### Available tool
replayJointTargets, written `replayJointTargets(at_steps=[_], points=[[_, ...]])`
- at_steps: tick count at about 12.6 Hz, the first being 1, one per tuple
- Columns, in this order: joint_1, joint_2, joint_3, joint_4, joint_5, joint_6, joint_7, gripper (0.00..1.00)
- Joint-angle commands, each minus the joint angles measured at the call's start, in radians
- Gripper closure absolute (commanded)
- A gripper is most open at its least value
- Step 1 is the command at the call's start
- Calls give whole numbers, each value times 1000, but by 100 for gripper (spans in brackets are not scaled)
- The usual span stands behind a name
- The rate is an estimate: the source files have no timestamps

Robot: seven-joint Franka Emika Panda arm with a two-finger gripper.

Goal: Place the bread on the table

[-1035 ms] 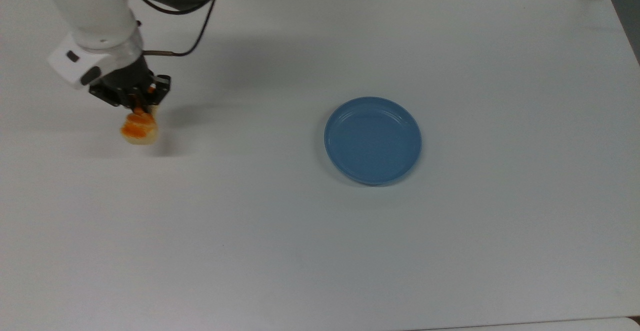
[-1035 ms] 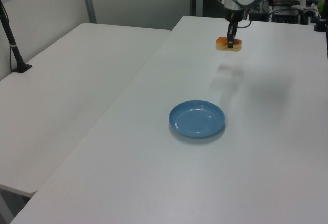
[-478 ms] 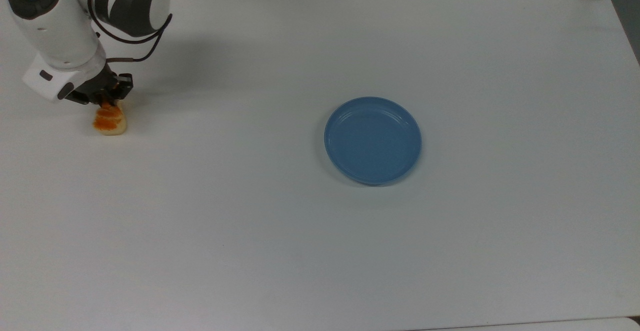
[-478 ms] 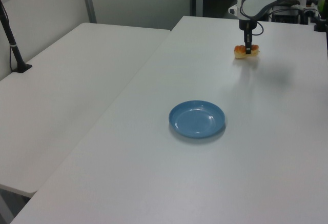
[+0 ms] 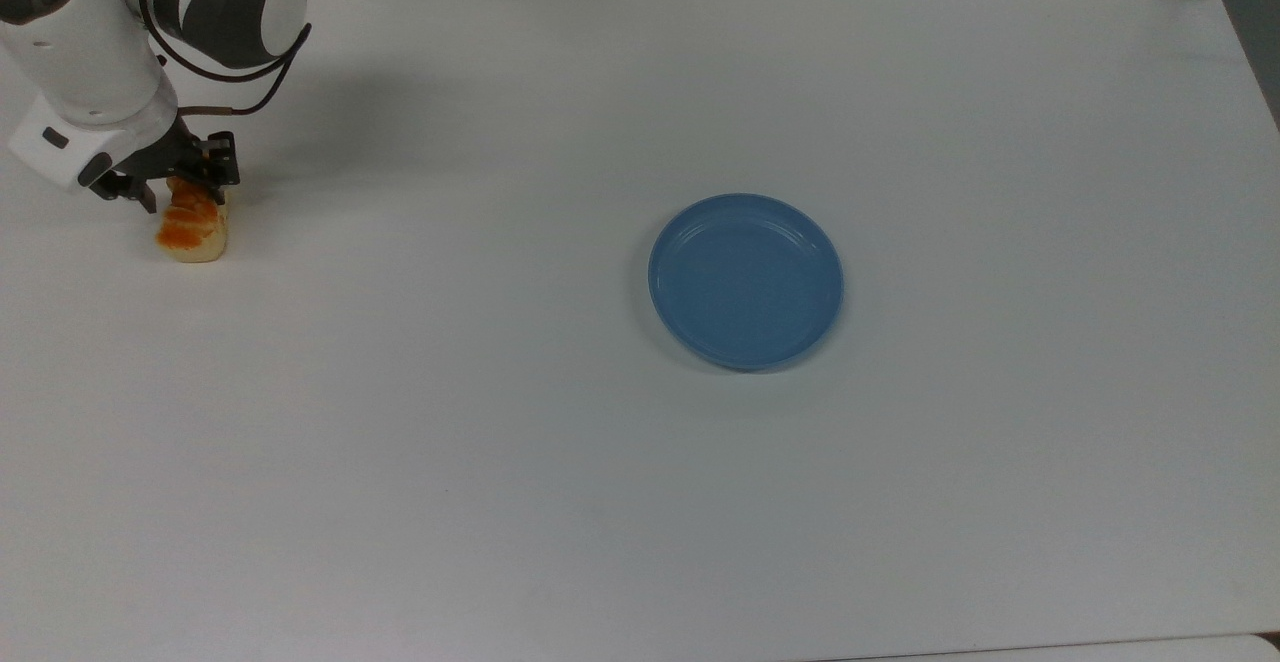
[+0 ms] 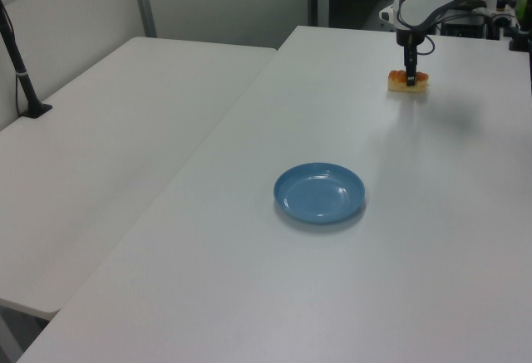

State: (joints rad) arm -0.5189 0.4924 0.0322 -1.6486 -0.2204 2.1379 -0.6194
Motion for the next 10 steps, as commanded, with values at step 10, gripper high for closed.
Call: replayJointTargets(at_steps=[10], points=[[238,-386,18,205,233,-599,803,0]])
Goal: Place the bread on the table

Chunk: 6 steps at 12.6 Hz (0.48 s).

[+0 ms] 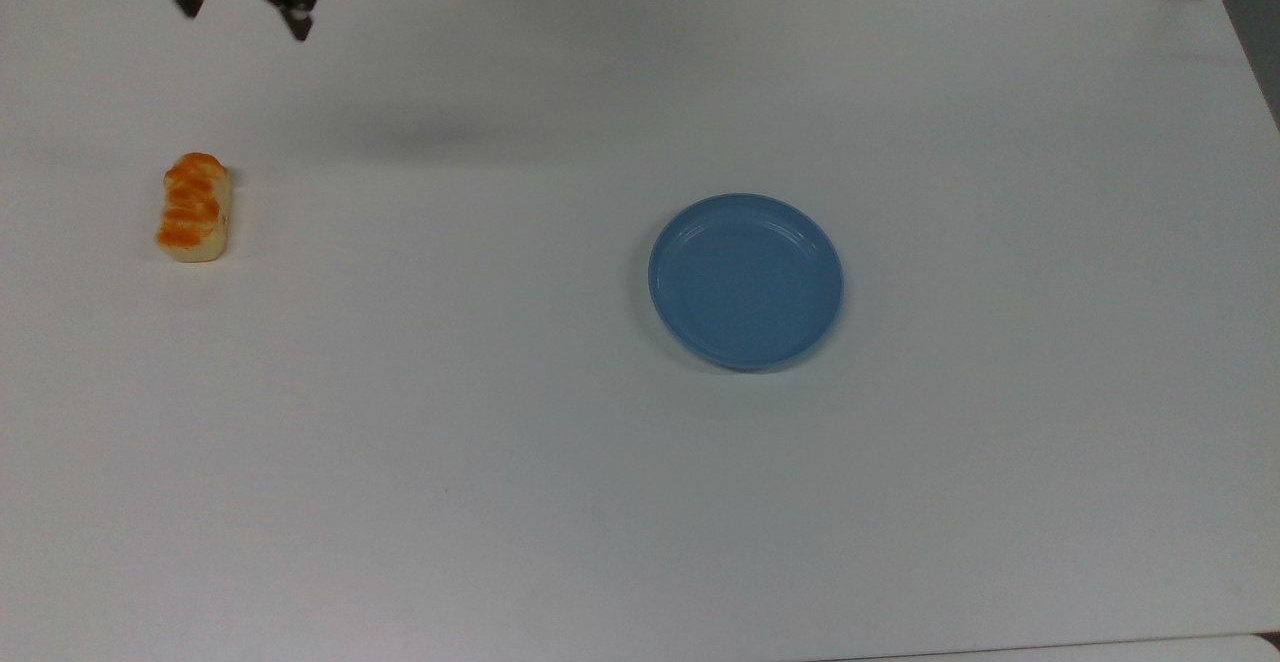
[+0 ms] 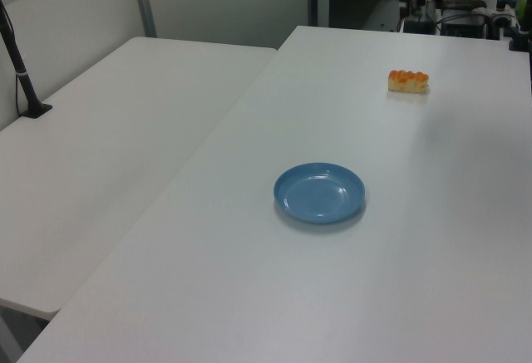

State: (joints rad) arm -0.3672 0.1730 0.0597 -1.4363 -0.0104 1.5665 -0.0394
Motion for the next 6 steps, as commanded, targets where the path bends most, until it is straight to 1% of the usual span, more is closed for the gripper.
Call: replayJointTargets(at_steps=[1,2,3,4,5,6], points=[[111,-90,-9,-10,24,-32,274,0],[148,-107,-12,-21,23,-37,301,0],[212,-140,-23,-50,12,-54,309,0],[238,-160,-26,-70,4,-60,294,0],[263,-176,-29,-93,-5,-59,256,0],[287,-190,-31,-111,-14,-56,181,0]])
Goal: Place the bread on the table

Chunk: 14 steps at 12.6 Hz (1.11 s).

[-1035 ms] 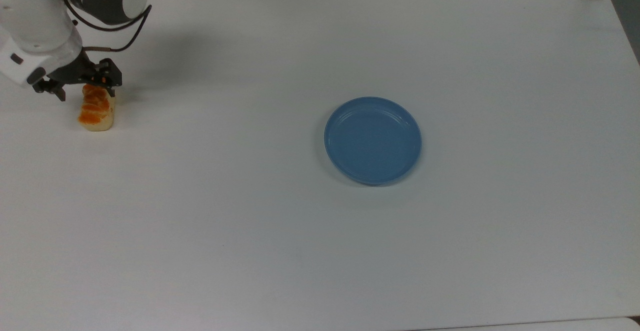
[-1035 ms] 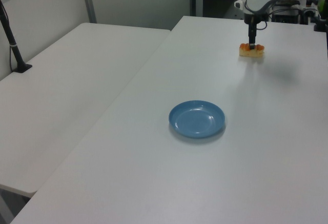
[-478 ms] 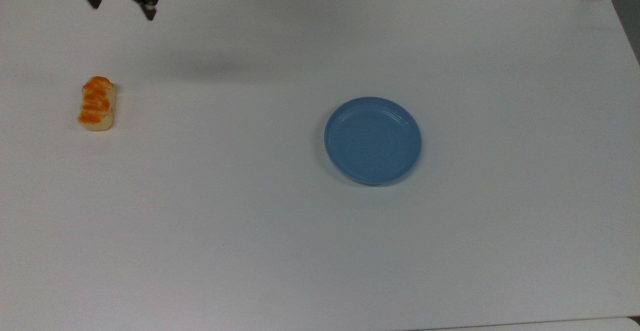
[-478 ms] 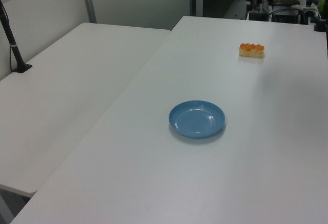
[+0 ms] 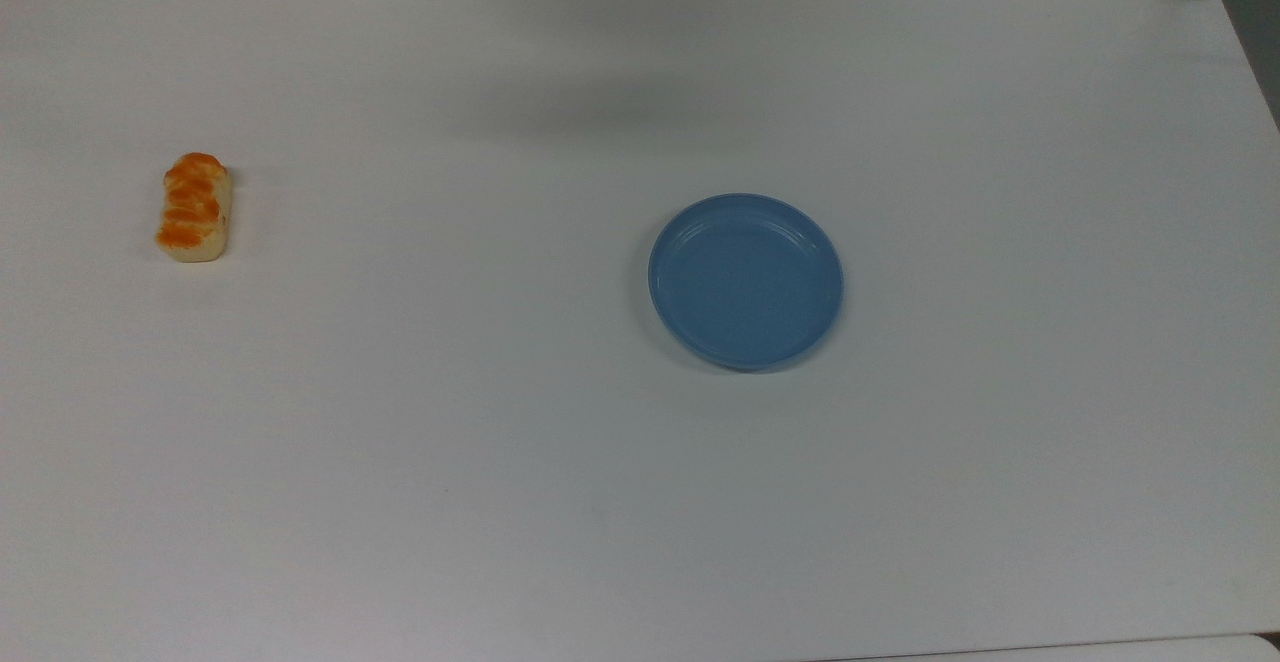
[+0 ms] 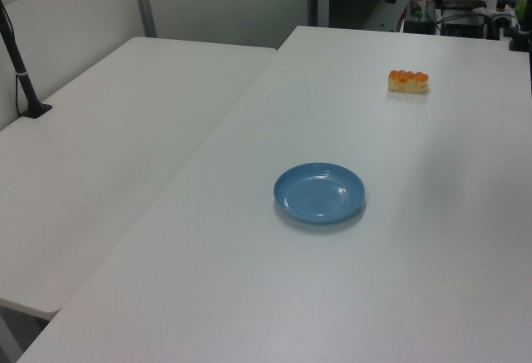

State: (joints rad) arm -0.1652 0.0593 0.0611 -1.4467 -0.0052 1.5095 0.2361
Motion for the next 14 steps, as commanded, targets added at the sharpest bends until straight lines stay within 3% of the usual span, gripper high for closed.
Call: replayJointTargets(at_steps=[1,2,6,14], points=[[98,-79,-32,-118,-35,8,-197,0],[99,-78,-32,-119,-41,12,-263,0],[98,-72,-50,-132,-44,98,-278,0],[96,-65,-52,-126,-56,103,-322,0]])
